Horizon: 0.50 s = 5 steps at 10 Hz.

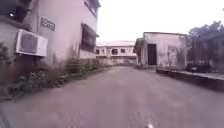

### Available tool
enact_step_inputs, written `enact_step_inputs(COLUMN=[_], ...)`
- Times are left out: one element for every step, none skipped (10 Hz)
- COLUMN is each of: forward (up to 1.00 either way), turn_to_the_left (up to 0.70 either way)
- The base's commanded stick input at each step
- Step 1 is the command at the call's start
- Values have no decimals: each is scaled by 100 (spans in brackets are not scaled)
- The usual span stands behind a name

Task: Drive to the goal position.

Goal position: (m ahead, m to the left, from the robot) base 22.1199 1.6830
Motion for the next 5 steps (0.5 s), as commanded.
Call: enact_step_inputs(forward=[100,100,100,100,100], turn_to_the_left=[0,0,0,0,0])
